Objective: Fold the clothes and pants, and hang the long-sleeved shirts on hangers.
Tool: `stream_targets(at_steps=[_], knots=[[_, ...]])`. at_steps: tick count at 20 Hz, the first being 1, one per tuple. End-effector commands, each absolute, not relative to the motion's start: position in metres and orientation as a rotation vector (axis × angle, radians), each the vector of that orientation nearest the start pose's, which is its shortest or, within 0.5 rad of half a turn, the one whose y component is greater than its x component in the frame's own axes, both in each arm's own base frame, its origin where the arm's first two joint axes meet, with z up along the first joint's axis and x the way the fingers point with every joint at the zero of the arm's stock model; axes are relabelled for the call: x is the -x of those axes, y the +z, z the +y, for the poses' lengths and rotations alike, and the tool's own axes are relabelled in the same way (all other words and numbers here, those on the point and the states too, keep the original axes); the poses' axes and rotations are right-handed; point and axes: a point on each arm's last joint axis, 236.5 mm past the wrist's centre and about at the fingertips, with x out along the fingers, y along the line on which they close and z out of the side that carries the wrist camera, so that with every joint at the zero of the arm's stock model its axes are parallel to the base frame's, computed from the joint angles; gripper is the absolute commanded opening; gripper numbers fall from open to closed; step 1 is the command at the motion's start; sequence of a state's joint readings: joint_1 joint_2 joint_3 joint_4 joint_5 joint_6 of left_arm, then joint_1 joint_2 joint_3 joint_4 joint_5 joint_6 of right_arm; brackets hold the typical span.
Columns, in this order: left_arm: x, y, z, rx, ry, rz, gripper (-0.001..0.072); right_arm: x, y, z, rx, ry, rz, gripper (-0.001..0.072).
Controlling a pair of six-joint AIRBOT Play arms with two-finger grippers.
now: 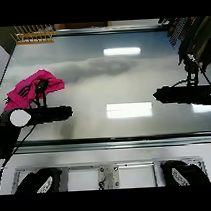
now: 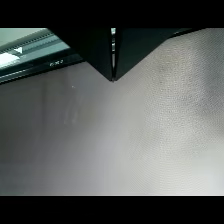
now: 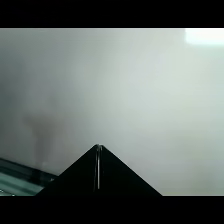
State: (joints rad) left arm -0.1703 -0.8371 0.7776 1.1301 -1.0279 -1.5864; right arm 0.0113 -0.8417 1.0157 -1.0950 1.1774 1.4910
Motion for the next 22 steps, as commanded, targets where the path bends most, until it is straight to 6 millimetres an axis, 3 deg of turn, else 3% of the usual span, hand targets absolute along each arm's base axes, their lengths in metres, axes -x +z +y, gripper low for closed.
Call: stream_targets(at_steps=[1,8,12,13,14,16,19,22], knots=[[-0.290,0.047,-0.137,0.331,-0.359,1.108,0.0016,-0.317,0.129,0.104,-0.309,0.359,0.971,0.0007],[-0.290,0.047,-0.137,0.333,-0.358,1.104,0.0016,-0.317,0.129,0.104,-0.309,0.359,0.971,0.0006],[-0.307,0.055,-0.135,0.339,-0.342,1.024,0.0040,-0.317,0.129,0.104,-0.309,0.359,0.971,0.0006],[-0.314,0.059,-0.134,0.312,-0.352,0.988,0.0420,-0.317,0.129,0.104,-0.309,0.359,0.971,0.0007],[-0.325,0.066,-0.129,0.267,-0.347,0.932,0.0700,-0.317,0.129,0.104,-0.308,0.359,0.971,0.0007],[-0.361,0.081,-0.089,0.100,-0.239,0.850,0.0684,-0.317,0.129,0.104,-0.309,0.359,0.971,0.0006],[-0.426,0.093,0.002,-0.052,-0.013,0.827,0.0684,-0.317,0.129,0.104,-0.309,0.359,0.971,0.0007],[-0.483,0.072,0.097,-0.096,0.175,0.877,0.0683,-0.317,0.129,0.104,-0.309,0.359,0.971,0.0006]])
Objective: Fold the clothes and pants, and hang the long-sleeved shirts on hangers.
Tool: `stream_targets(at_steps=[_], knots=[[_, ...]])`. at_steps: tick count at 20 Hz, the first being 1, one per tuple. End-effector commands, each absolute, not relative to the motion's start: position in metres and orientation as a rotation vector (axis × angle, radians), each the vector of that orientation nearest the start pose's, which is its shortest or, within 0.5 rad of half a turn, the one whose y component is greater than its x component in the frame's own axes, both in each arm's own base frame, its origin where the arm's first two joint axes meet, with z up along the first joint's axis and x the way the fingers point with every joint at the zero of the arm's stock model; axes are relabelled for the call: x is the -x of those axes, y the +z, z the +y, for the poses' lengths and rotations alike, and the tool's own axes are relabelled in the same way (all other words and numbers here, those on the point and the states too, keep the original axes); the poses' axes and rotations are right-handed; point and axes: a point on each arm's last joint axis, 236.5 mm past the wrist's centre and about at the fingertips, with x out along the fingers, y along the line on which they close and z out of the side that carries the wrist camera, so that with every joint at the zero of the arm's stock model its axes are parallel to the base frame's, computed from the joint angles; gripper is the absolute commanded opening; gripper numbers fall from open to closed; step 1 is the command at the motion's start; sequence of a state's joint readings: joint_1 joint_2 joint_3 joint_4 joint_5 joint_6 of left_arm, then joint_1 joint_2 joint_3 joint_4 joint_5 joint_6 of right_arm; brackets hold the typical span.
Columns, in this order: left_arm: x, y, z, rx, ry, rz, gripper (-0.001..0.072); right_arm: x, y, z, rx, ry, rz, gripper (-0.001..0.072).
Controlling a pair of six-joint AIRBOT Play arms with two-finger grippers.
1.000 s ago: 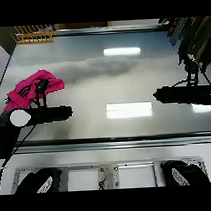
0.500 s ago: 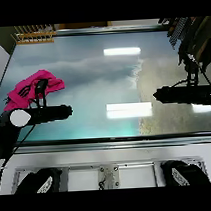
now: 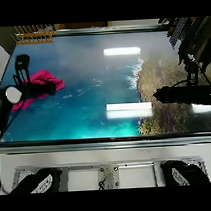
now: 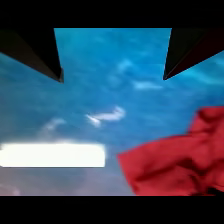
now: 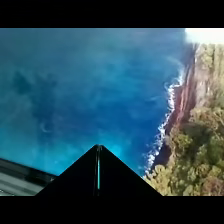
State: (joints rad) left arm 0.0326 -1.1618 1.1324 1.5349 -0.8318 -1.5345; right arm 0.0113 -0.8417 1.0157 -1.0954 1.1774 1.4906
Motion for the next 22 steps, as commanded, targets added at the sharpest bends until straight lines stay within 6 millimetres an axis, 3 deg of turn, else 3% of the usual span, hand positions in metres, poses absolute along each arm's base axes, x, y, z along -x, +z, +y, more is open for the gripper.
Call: stream_targets(at_steps=[1,4,7,10,14,15,17,18,20,22], knots=[[-0.496,0.055,0.117,-0.085,0.207,0.914,0.0683,-0.317,0.129,0.104,-0.308,0.359,0.971,0.0007],[-0.522,-0.008,0.154,-0.053,0.249,1.029,0.0683,-0.317,0.129,0.104,-0.309,0.359,0.971,0.0007],[-0.540,-0.052,0.165,-0.069,0.251,1.094,0.0683,-0.317,0.129,0.104,-0.309,0.359,0.971,0.0007],[-0.554,-0.066,0.178,-0.210,0.271,1.121,0.0683,-0.317,0.129,0.104,-0.309,0.359,0.971,0.0007],[-0.563,-0.080,0.178,-0.275,0.280,1.169,0.0682,-0.317,0.129,0.104,-0.309,0.359,0.971,0.0006],[-0.562,-0.083,0.179,-0.264,0.287,1.182,0.0590,-0.317,0.129,0.104,-0.309,0.359,0.971,0.0007],[-0.555,-0.082,0.179,-0.250,0.299,1.214,0.0085,-0.317,0.129,0.104,-0.310,0.359,0.971,0.0006],[-0.552,-0.078,0.179,-0.232,0.309,1.229,0.0015,-0.316,0.130,0.106,-0.318,0.366,0.971,0.0007],[-0.559,-0.049,0.172,-0.149,0.342,1.169,0.0015,-0.316,0.135,0.114,-0.354,0.394,0.965,0.0007],[-0.582,0.010,0.147,-0.113,0.305,1.026,0.0015,-0.317,0.139,0.120,-0.382,0.414,0.952,0.0006]])
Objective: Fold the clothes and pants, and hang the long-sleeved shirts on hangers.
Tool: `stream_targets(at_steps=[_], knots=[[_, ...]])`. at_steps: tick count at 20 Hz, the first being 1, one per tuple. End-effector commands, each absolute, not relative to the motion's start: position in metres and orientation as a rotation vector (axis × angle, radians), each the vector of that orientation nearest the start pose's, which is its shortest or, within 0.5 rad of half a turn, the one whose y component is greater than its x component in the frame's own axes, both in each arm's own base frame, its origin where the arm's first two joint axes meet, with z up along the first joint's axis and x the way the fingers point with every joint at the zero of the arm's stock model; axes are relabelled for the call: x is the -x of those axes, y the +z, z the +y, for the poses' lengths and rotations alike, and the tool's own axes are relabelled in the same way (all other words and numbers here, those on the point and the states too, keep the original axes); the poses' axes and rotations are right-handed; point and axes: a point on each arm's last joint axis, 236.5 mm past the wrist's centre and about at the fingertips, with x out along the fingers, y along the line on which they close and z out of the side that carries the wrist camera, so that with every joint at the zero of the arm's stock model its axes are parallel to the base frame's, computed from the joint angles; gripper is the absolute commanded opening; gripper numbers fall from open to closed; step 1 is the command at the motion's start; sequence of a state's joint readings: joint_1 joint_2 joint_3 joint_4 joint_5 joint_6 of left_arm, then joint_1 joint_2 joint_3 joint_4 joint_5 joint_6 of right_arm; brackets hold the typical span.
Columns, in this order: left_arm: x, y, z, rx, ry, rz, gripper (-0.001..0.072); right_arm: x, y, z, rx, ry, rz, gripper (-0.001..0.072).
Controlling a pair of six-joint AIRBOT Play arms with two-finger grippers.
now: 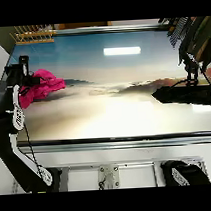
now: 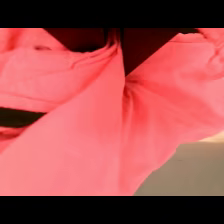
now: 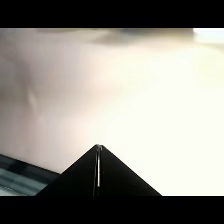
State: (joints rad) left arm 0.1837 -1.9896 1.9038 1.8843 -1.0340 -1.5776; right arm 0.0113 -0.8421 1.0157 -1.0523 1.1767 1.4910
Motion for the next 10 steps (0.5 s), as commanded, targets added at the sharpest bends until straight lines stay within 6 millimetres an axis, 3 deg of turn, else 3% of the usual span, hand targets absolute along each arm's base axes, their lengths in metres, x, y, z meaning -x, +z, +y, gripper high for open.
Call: stream_targets(at_steps=[1,4,6,8,10], knots=[[-0.594,0.051,0.126,-0.090,0.268,0.933,0.0015,-0.321,0.142,0.119,-0.380,0.408,0.933,0.0006],[-0.598,0.184,0.041,-0.074,0.128,0.669,0.0015,-0.337,0.160,0.099,-0.334,0.347,0.846,0.0004],[-0.571,0.264,-0.024,-0.137,0.011,0.501,0.0015,-0.346,0.182,0.073,-0.211,0.269,0.786,0.0004],[-0.531,0.318,-0.086,-0.162,-0.110,0.376,0.0015,-0.353,0.213,0.055,-0.131,0.211,0.710,0.0005],[-0.494,0.335,-0.136,-0.179,-0.218,0.338,0.0015,-0.355,0.243,0.051,-0.110,0.200,0.641,0.0004]])
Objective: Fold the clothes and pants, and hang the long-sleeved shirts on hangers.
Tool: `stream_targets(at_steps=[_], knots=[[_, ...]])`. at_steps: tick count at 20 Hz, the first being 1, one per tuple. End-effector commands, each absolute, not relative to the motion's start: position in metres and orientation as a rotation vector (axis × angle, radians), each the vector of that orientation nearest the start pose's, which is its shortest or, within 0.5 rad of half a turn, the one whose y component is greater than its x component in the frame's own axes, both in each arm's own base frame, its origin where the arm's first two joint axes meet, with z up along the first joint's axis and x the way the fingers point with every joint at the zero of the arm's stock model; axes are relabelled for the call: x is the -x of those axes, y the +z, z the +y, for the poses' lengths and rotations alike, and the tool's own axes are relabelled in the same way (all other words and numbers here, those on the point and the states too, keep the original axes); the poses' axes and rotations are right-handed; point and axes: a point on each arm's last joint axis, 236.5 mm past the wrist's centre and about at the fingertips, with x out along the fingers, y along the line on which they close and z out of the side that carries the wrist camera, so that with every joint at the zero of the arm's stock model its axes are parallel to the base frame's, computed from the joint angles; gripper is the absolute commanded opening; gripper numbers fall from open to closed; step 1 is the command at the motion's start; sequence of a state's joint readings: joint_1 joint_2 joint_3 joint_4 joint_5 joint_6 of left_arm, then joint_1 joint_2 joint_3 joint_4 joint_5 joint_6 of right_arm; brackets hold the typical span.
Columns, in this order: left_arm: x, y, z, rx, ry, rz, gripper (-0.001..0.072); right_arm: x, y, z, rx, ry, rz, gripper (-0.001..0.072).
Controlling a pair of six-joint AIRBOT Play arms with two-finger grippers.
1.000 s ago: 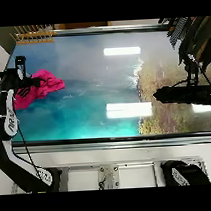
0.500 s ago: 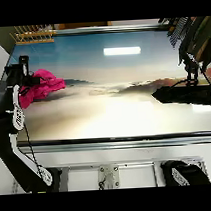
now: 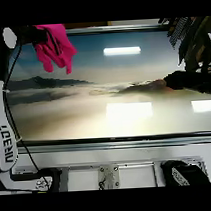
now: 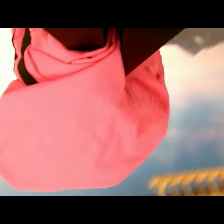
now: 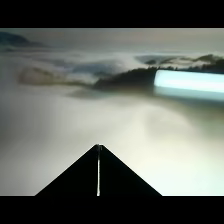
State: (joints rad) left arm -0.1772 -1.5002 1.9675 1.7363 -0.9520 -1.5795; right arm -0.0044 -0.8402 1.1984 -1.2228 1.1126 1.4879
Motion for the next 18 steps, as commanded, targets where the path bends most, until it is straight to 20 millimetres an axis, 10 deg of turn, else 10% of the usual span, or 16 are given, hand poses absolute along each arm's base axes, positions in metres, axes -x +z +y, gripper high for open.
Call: stream_targets(at_steps=[1,3,9,10,11,12,18], knots=[[-0.480,0.332,-0.156,-0.189,-0.265,0.342,0.0016,-0.356,0.252,0.051,-0.108,0.201,0.621,0.0004],[-0.461,0.300,-0.190,-0.218,-0.342,0.404,0.0015,-0.355,0.256,0.051,-0.107,0.202,0.612,0.0005],[-0.425,0.122,-0.249,-0.344,-0.467,0.758,0.0016,-0.356,0.252,0.051,-0.107,0.203,0.623,0.0005],[-0.412,0.098,-0.257,-0.346,-0.491,0.823,0.0113,-0.357,0.251,0.051,-0.108,0.203,0.627,0.0005],[-0.399,0.080,-0.266,-0.335,-0.520,0.871,0.0553,-0.358,0.250,0.051,-0.108,0.203,0.630,0.0005],[-0.390,0.068,-0.269,-0.326,-0.531,0.903,0.0684,-0.358,0.249,0.052,-0.111,0.205,0.634,0.0005],[-0.416,0.070,-0.166,0.007,-0.282,1.037,0.0683,-0.351,0.232,0.054,-0.108,0.214,0.707,0.0005]])
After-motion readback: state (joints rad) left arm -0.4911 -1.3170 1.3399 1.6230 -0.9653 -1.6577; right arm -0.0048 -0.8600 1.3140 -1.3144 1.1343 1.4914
